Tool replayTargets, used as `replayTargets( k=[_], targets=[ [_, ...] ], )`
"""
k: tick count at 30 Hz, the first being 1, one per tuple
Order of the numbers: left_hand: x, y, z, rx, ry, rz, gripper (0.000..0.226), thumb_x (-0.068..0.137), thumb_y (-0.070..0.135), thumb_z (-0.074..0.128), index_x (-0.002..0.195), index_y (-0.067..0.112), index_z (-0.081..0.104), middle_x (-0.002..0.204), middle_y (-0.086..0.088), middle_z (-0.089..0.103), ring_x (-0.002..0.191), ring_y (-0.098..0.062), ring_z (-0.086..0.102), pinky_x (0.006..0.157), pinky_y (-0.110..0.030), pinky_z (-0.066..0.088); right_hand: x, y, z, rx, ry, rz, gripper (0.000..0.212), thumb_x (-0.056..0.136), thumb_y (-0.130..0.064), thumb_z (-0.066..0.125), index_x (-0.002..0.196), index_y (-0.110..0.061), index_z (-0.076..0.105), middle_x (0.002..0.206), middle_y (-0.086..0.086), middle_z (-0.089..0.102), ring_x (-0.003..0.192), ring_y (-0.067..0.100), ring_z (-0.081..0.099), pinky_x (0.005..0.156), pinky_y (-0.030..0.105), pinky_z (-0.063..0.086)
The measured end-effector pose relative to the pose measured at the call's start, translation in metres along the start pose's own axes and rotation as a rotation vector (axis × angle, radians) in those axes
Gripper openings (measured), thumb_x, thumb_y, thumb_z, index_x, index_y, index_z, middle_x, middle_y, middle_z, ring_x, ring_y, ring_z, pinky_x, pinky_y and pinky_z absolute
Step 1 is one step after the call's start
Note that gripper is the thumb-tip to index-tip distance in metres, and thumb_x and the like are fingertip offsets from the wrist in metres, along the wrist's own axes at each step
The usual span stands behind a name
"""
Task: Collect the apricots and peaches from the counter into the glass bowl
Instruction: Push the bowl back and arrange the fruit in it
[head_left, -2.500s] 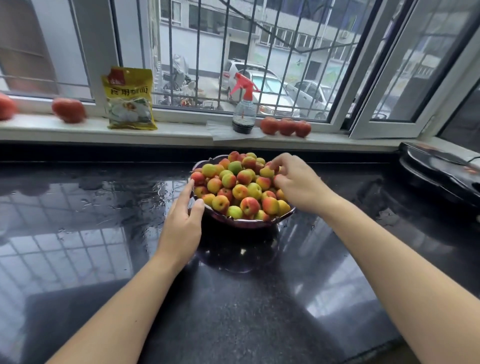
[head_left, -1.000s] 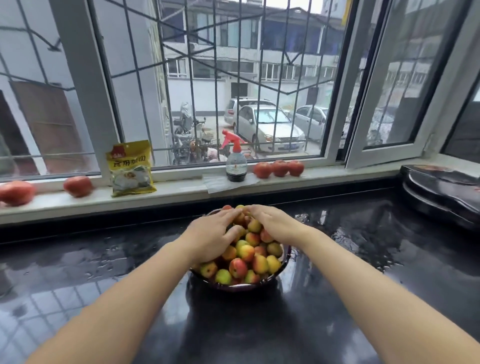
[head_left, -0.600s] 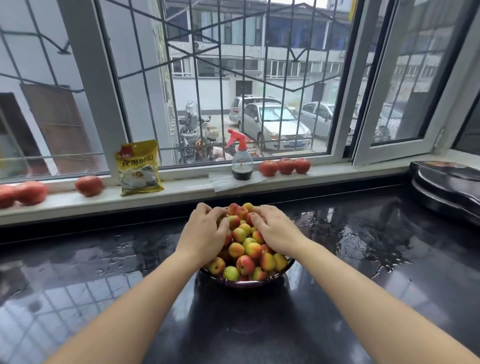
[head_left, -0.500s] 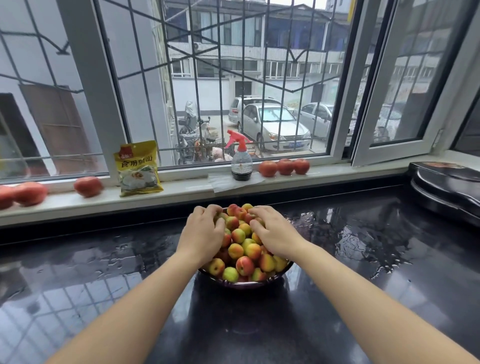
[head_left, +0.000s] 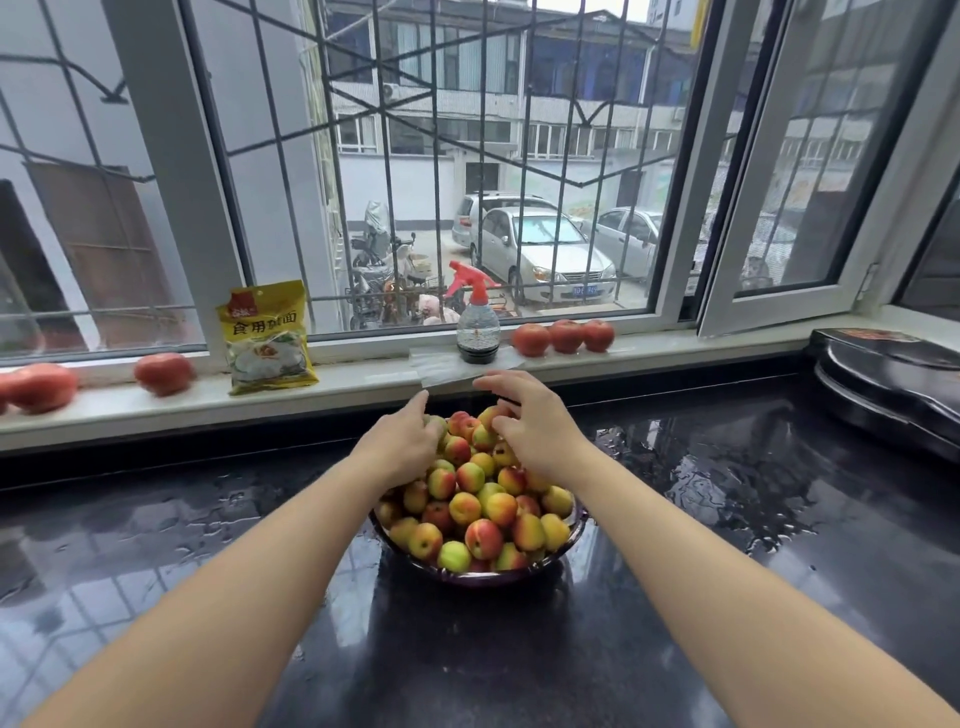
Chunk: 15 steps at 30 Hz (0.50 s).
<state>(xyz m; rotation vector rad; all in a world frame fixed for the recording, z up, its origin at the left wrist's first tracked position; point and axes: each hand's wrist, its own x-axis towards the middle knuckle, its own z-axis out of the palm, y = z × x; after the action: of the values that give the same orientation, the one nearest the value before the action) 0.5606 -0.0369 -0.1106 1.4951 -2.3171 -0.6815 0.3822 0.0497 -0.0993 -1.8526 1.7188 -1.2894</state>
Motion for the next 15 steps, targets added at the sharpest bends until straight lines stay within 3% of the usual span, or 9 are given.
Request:
replayTargets(
  k=[4,7,10,13,15],
  targets=[
    [-0.017,-0.002,0.000,-0.129,0.090,0.111,0.053,0.112,0.030,0.041,0.164,0.019,0.039,0.166,-0.005,0.044,0.151,-0.023,0.042,0.111,-0.027,0.034,-0.002,0.004,0.003,0.124,-0.052,0.059,0.038,0.092,0.001,0.065,0.125,-0.019,0.066,0.127,-0.001,0.065,0.121,0.009,0.060,0.097,0.015,0.050],
    [-0.032,-0.005,0.002,-0.202,0.171,0.151,0.049,0.111,0.022,0.043,0.159,0.018,0.047,0.161,-0.006,0.050,0.149,-0.022,0.045,0.122,-0.033,0.032,-0.004,-0.005,0.009,0.030,-0.111,-0.002,0.027,0.090,-0.014,0.073,0.116,-0.020,0.072,0.111,-0.008,0.073,0.105,0.001,0.066,0.094,0.017,0.051],
    [-0.046,-0.009,0.005,-0.232,0.188,0.201,0.047,0.111,0.024,0.045,0.157,0.020,0.049,0.160,-0.002,0.051,0.146,-0.020,0.047,0.124,-0.040,0.035,-0.006,-0.011,0.013,-0.135,-0.093,-0.055,0.017,0.092,-0.018,0.070,0.106,-0.023,0.078,0.106,-0.009,0.074,0.105,0.005,0.063,0.098,0.021,0.046],
    [-0.056,-0.011,0.011,-0.026,0.070,0.320,0.052,0.112,0.028,0.046,0.163,0.024,0.040,0.166,0.000,0.043,0.156,-0.018,0.032,0.128,-0.033,0.019,-0.006,-0.005,0.004,-0.289,0.005,-0.019,0.024,0.096,-0.015,0.059,0.109,-0.025,0.077,0.117,-0.003,0.071,0.116,0.014,0.058,0.104,0.029,0.042],
    [-0.058,-0.014,0.016,0.066,-0.023,0.342,0.059,0.112,0.034,0.045,0.168,0.029,0.025,0.171,0.001,0.035,0.160,-0.021,0.023,0.130,-0.036,0.014,-0.007,0.001,0.003,-0.308,-0.089,-0.006,0.031,0.102,-0.023,0.053,0.130,-0.023,0.067,0.138,-0.001,0.062,0.133,0.016,0.049,0.112,0.027,0.034]
  ],
)
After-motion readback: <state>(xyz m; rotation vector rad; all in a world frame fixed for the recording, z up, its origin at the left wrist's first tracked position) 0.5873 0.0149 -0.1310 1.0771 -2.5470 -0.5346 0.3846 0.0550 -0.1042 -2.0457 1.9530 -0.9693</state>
